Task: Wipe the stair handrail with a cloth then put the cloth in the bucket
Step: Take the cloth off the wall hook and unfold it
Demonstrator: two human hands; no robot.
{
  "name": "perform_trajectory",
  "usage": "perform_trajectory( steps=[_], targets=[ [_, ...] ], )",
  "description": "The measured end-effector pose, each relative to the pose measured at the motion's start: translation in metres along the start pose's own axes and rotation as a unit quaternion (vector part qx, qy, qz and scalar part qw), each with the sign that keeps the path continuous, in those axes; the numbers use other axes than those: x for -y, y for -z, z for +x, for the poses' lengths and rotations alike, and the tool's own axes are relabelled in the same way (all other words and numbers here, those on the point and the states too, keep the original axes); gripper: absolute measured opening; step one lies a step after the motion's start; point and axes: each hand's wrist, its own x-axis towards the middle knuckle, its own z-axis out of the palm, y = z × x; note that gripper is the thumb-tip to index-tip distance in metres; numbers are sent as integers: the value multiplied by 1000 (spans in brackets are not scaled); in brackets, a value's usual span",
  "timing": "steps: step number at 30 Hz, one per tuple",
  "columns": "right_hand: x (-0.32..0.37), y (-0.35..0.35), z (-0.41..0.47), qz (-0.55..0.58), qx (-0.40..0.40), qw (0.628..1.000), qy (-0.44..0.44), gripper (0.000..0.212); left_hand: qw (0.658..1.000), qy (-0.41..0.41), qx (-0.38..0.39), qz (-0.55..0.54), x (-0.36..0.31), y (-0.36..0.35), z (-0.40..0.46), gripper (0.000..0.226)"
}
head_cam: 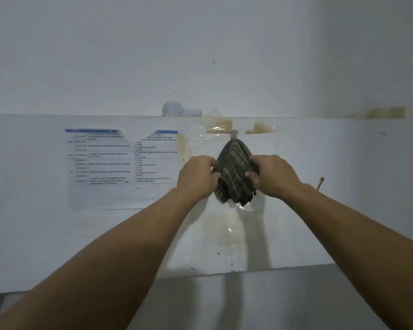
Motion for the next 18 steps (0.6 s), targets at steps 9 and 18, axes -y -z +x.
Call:
perform_trajectory(
  steps=[9, 18],
  targets=[
    [-26, -30, 22, 75, -97, 992, -6, 34, 996, 58, -70, 6, -4, -36, 25, 24],
    [-23, -35, 42, 187, -55, 975, -111, 28, 986, 117, -113, 31, -8, -43, 39, 17]
  ],
)
